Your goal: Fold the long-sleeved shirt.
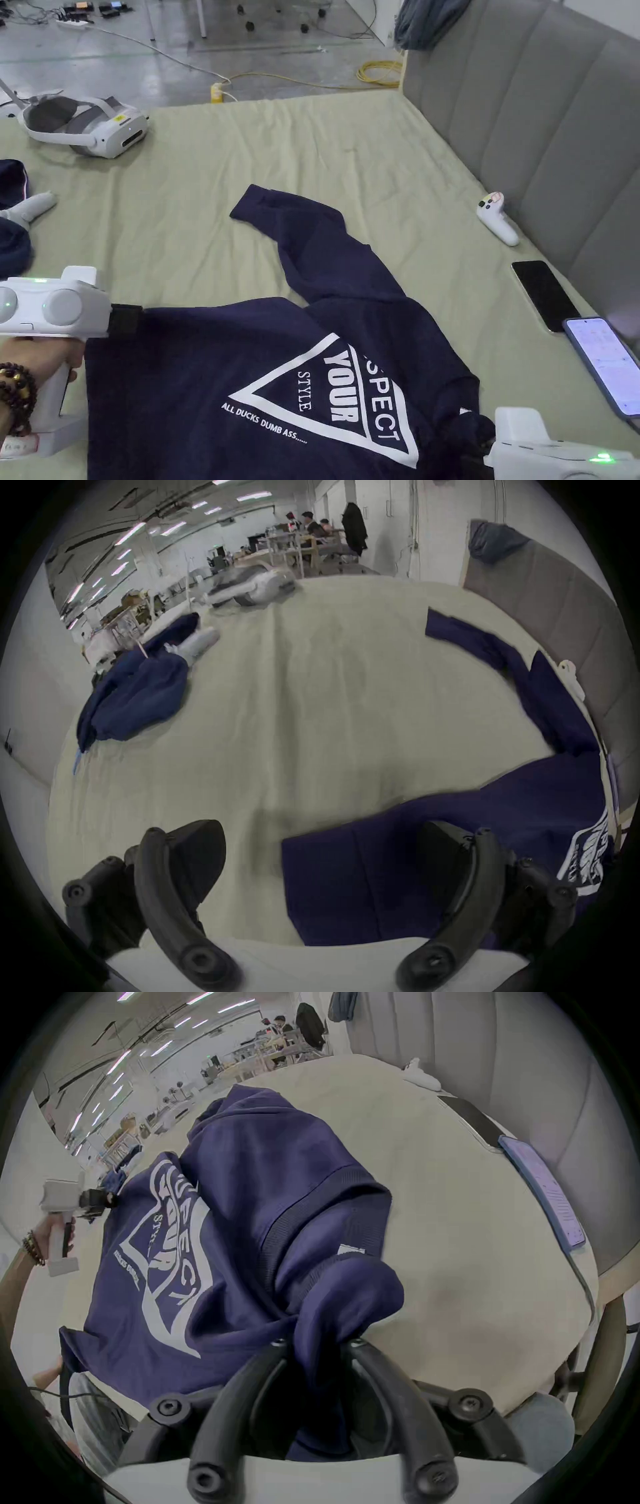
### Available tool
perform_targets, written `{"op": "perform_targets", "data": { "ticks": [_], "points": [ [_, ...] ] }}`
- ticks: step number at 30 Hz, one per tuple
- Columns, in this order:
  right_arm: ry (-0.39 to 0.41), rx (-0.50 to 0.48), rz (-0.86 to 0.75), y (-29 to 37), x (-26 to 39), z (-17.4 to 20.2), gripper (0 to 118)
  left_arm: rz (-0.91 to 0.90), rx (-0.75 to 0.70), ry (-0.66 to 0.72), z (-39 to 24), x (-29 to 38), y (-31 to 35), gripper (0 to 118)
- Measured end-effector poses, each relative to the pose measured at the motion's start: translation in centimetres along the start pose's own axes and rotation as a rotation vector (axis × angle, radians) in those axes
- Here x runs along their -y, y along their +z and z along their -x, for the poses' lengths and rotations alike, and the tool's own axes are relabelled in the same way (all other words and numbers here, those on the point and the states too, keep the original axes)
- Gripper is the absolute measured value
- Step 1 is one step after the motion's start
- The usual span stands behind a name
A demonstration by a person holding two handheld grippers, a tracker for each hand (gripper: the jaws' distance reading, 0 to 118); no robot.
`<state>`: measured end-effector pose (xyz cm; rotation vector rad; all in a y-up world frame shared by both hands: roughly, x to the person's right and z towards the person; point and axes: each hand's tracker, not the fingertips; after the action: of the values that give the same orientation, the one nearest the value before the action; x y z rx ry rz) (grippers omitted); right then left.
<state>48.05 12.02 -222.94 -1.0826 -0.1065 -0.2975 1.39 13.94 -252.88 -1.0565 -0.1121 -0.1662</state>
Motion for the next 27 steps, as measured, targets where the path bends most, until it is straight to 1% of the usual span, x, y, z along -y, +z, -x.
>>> {"op": "perform_targets", "data": {
  "ticks": [2, 3, 4, 5, 6, 7, 8, 9, 10, 12, 13, 15, 18, 20, 21, 23, 25, 27],
  "points": [
    [0.005, 0.004, 0.006, 0.1, 0.0, 0.0, 17, 0.119, -0.010, -0.074, -1.3, 1.2, -1.5, 93],
    [0.007, 0.006, 0.007, 0.0, 0.0, 0.1, 17, 0.106, -0.005, -0.065, -1.4, 2.0, -1.7, 86],
    [0.008, 0.008, 0.008, 0.0, -0.1, 0.2, 17, 0.008, 0.014, 0.011, -1.3, 1.7, -0.5, 64],
    [0.007, 0.006, 0.008, 0.1, 0.0, -0.1, 17, 0.065, 0.069, 0.034, -1.2, 1.3, 0.3, 31],
    [0.005, 0.006, 0.011, 0.2, -0.2, 0.0, 17, 0.033, 0.090, 0.031, -1.3, 1.2, 1.4, 9],
    [0.005, 0.005, 0.012, 0.5, -0.5, 0.1, 16, 0.003, 0.031, -0.033, -1.4, 1.3, 2.2, 9],
    [0.014, -0.006, 0.000, 1.1, -0.9, 0.3, 15, -0.051, -0.051, -0.057, -1.4, 1.2, 3.3, 9],
    [0.033, -0.013, -0.032, 2.0, -1.2, 0.2, 11, -0.034, 0.027, -0.025, -0.7, 1.1, 4.6, 9],
    [0.046, -0.018, -0.089, 3.6, -2.0, 0.5, 11, -0.061, 0.084, 0.041, 0.1, 0.6, 5.9, 9],
    [0.057, -0.064, -0.192, 6.7, -4.1, 0.8, 10, -0.127, 0.138, 0.140, 2.1, -0.7, 9.4, 9],
    [0.082, -0.103, -0.252, 8.7, -5.6, 0.9, 10, -0.191, 0.170, 0.188, 3.5, -1.8, 11.9, 9],
    [0.142, -0.146, -0.322, 11.4, -9.2, 1.8, 10, -0.246, 0.208, 0.230, 5.0, -3.8, 15.1, 9],
    [0.234, -0.127, -0.486, 16.0, -16.3, 3.4, 10, -0.396, 0.172, 0.243, 7.2, -7.5, 21.7, 9],
    [0.238, -0.118, -0.577, 18.9, -21.5, 4.3, 9, -0.475, 0.163, 0.260, 8.5, -10.3, 25.5, 9],
    [0.250, -0.125, -0.613, 20.5, -25.1, 5.6, 10, -0.508, 0.151, 0.270, 9.2, -12.0, 27.7, 9],
    [0.238, -0.117, -0.679, 23.3, -31.2, 7.0, 9, -0.583, 0.107, 0.252, 10.1, -15.1, 31.6, 9],
    [0.271, -0.070, -0.756, 26.5, -36.6, 9.3, 9, -0.651, 0.076, 0.233, 10.9, -17.9, 34.8, 9],
    [0.341, -0.003, -0.813, 28.9, -41.3, 11.8, 10, -0.690, 0.035, 0.245, 11.7, -20.6, 38.0, 9]
  ]
}}
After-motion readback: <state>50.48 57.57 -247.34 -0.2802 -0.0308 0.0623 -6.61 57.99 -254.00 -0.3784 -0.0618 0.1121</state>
